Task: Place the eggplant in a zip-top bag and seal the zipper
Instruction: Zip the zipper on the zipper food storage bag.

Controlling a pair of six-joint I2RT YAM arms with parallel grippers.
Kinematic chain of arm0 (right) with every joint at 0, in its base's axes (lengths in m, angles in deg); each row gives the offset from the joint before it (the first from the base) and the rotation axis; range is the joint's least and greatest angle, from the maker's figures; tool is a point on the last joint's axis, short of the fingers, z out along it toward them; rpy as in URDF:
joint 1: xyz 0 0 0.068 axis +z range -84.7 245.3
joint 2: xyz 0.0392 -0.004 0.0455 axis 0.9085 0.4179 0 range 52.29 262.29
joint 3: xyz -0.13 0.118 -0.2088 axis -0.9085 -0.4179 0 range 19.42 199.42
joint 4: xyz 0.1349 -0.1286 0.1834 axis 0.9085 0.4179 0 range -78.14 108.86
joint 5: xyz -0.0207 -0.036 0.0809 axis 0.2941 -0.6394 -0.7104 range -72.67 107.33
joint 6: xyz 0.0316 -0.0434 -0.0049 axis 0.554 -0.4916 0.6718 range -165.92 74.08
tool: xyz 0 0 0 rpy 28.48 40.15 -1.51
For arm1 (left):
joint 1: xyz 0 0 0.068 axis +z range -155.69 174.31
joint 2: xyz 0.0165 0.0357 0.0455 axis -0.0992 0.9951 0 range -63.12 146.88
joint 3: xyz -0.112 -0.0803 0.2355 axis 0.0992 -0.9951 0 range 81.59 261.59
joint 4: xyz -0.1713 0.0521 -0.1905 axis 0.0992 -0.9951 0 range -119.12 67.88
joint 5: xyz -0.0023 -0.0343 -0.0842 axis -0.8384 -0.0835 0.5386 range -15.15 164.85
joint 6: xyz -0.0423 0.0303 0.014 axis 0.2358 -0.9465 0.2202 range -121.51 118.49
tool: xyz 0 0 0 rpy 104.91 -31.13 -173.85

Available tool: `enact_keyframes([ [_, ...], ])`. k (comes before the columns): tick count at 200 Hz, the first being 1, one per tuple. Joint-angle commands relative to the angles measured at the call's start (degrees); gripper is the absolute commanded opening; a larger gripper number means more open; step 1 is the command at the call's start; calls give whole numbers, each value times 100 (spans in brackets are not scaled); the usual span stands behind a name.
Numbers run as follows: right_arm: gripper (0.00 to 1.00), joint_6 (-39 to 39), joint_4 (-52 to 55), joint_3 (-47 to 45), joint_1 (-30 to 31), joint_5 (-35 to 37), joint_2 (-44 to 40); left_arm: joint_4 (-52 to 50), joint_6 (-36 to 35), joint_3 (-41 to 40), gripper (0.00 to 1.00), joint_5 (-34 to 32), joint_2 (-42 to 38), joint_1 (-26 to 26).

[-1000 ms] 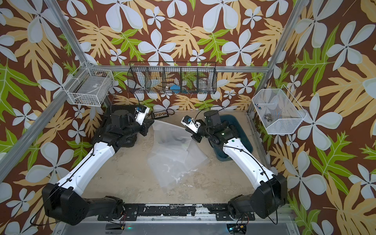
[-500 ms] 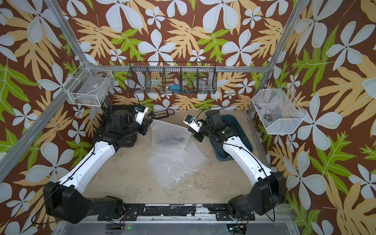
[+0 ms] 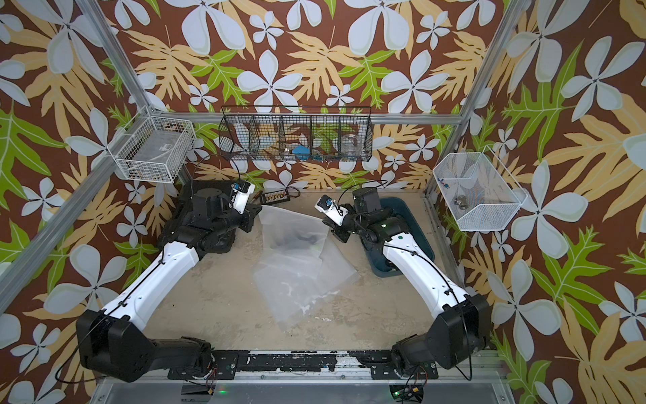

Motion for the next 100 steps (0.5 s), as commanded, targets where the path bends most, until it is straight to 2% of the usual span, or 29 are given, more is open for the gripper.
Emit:
enact_keyframes([
  [1,13,260,13,108,76,53,90,119,168,87,0,9,61,27],
  [12,19,465,-229,151,267,258,138,165,307,114,0,-3,139,26],
  [29,43,989,-872,253,664,954,222,231,547,181,0,-315,289,27],
  [39,50,1409,-1208,351,805,1464,309,248,681,259,0,-562,394,29],
  [64,54,2048,-1494,641,872,2331,432,359,833,428,0,-1031,613,28],
  [100,54,2725,-1877,78,868,2656,151,790,889,550,0,-1626,1030,33],
])
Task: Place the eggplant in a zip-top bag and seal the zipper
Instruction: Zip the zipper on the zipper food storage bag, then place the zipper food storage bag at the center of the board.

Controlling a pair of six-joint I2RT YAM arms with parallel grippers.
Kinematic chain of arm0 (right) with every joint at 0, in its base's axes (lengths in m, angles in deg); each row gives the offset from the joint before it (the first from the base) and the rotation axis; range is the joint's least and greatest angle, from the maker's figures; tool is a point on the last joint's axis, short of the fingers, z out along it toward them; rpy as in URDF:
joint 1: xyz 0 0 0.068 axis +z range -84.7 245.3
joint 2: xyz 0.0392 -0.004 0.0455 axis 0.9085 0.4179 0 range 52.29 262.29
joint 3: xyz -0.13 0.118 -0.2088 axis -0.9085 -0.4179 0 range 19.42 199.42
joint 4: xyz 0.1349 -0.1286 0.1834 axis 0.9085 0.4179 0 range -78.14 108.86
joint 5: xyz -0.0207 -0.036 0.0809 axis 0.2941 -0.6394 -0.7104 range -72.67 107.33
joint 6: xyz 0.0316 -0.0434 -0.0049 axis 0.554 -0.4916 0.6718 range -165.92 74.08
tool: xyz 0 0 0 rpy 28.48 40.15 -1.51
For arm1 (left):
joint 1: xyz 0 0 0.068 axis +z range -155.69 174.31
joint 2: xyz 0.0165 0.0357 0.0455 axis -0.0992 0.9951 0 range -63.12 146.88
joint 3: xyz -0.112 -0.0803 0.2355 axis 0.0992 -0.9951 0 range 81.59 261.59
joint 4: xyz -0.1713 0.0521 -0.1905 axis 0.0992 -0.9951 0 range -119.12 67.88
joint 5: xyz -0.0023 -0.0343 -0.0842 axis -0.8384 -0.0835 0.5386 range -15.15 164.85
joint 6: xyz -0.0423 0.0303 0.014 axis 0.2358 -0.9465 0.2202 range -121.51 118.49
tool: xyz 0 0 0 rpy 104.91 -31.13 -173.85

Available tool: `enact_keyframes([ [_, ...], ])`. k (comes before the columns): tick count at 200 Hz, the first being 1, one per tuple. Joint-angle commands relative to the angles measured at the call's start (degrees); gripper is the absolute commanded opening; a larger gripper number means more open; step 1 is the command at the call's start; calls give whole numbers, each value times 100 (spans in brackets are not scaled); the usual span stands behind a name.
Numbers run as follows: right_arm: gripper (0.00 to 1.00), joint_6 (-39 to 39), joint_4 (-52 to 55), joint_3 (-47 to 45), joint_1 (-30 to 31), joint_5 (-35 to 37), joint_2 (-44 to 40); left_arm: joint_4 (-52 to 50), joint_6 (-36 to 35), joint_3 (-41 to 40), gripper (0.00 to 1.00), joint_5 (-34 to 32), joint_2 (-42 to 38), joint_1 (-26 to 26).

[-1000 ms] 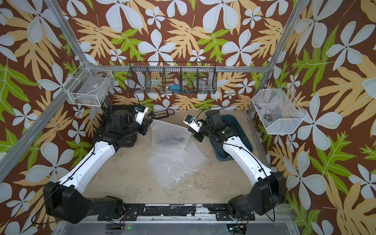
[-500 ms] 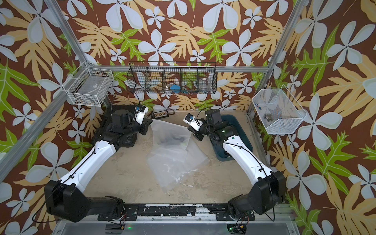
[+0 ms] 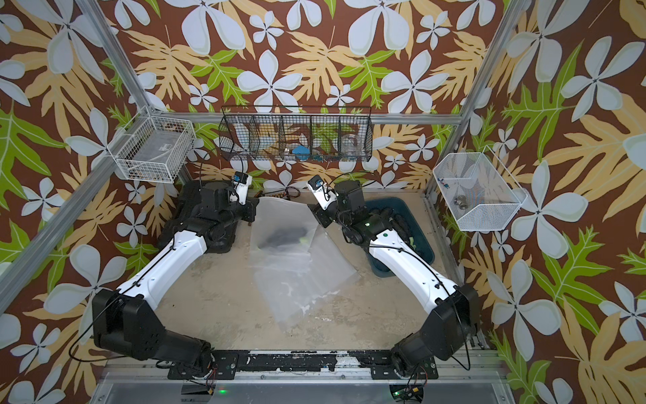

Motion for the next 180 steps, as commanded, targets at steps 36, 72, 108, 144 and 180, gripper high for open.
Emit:
enact_keyframes([
  [36,53,1444,-823,-1412,28,793,-403,1385,131,41,0,-1005,712,9],
  [72,52,1762,-1106,-2068,220,1046,-451,1883,272,525,0,-1051,1470,13],
  [108,51,1724,-937,-2075,452,1090,-126,2123,344,1188,0,-1144,2272,59],
  [144,51,1741,-977,-2043,531,1034,109,2337,510,1738,0,-1023,2977,176],
  [180,51,1712,-940,-1946,568,938,347,2498,730,2147,0,-1116,3486,356],
])
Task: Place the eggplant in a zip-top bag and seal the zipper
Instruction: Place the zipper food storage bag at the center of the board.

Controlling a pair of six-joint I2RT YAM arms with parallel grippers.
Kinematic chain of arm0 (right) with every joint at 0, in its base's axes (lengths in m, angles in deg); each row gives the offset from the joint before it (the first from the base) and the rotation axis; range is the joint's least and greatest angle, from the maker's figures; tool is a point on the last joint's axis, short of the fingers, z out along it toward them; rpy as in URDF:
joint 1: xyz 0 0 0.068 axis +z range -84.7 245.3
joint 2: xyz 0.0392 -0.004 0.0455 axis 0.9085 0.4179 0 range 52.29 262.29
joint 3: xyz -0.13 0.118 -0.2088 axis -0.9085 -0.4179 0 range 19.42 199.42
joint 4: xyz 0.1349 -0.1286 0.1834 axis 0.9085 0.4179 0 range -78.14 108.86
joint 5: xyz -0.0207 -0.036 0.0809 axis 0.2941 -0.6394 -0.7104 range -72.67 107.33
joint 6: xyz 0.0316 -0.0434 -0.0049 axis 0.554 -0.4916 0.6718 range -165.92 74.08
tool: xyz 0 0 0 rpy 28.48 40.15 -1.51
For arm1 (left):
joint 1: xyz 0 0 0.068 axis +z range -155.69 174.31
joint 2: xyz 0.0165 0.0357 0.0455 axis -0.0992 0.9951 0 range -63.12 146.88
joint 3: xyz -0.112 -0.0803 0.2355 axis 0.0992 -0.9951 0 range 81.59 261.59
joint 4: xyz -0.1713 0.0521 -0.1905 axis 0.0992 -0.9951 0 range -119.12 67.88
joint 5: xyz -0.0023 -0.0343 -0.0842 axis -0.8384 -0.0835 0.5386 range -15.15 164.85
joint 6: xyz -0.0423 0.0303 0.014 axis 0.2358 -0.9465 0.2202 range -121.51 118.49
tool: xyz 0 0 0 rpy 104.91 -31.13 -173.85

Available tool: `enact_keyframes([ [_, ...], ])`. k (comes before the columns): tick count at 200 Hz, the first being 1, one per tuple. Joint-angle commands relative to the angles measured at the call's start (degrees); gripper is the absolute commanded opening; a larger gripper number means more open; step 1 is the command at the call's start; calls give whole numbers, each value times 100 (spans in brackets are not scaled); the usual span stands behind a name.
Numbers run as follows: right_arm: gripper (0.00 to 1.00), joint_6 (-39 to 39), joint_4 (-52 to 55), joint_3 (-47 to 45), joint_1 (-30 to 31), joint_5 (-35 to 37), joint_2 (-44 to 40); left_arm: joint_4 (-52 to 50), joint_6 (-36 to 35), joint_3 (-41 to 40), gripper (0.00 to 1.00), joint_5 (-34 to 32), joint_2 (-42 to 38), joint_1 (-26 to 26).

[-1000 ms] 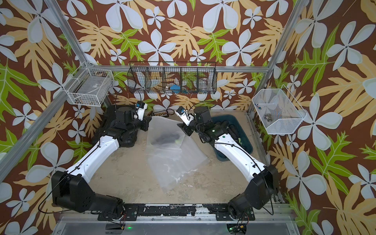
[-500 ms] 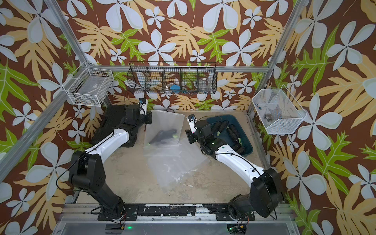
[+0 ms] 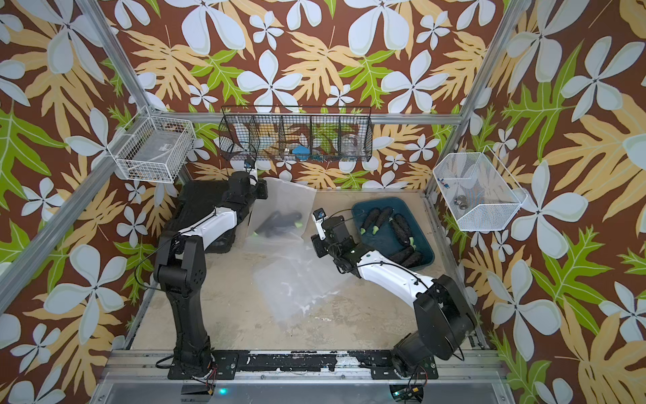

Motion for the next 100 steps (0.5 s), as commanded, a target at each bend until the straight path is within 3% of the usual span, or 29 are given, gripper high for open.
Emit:
enact_keyframes([
  [1,51,46,-109,77,29,-80,114,392,202,206,0,-71,189,108],
  [21,51,71,-89,79,28,-117,217,363,232,453,0,-118,424,191],
  [31,51,92,-86,57,29,-149,242,265,197,612,12,-162,526,207],
  [48,51,150,-9,20,20,-148,252,98,103,768,18,-247,601,204],
  [73,52,269,24,-133,8,-50,156,-85,14,774,44,-141,461,207],
  [100,52,362,202,-184,-23,-165,91,-241,113,466,47,0,-8,206],
])
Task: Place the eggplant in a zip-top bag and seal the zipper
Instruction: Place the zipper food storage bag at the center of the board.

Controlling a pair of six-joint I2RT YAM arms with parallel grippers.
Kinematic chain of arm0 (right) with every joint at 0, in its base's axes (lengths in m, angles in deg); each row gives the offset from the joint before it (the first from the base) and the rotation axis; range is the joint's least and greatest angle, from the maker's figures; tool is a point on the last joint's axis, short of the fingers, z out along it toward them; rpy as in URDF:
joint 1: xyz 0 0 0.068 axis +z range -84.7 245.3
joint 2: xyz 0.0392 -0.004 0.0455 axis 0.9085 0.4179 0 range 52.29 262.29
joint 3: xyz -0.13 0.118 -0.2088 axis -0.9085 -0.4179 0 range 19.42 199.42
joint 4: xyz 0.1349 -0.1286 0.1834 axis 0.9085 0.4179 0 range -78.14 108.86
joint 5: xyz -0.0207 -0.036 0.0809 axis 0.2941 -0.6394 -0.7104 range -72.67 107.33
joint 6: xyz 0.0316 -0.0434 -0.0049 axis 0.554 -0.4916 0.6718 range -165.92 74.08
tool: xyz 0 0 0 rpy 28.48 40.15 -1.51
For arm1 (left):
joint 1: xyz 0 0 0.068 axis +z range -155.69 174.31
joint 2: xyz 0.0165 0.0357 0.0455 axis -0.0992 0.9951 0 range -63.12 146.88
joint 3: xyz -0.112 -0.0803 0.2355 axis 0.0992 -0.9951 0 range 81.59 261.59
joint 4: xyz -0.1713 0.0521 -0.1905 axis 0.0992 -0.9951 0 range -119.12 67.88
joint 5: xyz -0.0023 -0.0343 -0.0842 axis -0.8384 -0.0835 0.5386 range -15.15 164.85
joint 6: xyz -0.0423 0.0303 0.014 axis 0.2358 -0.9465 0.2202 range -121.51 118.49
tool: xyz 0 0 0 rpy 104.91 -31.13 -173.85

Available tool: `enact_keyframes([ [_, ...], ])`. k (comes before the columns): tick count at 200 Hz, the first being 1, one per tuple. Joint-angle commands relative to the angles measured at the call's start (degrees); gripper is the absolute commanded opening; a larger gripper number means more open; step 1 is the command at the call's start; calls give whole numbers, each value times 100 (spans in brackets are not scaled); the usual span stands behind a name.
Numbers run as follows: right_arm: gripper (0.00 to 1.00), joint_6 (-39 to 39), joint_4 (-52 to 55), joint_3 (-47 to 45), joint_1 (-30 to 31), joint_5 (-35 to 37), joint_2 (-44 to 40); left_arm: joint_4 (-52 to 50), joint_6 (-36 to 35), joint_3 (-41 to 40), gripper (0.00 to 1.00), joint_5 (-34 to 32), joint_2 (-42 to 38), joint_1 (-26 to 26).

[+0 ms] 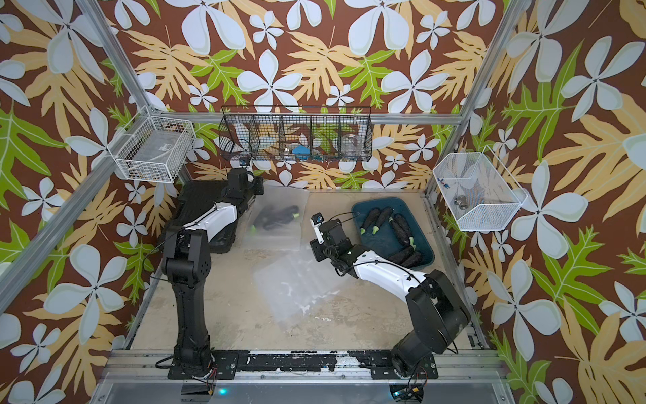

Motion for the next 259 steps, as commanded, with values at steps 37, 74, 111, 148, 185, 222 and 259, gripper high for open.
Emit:
enact_keyframes([
  [37,51,491,329,-412,29,-204,-335,-547,633,-911,46,209,-1402,-127],
  [74,52,1049,592,-715,-184,304,-477,-1047,943,-2067,46,7,-2313,-936],
  [111,50,1086,551,-614,-1051,143,-63,-1076,1499,-3410,44,486,-3038,-1694],
  [148,47,984,481,-589,-1341,-190,426,-768,1912,-4591,40,726,-3469,-2449],
  [185,45,816,577,-554,-1350,-395,642,-525,2042,-4992,36,823,-3321,-2809],
  [222,44,733,638,-559,-1354,-353,904,-315,2148,-5221,34,862,-3228,-2949],
  [259,30,716,602,-722,-1350,-387,870,-329,2239,-5349,33,845,-3163,-2963],
])
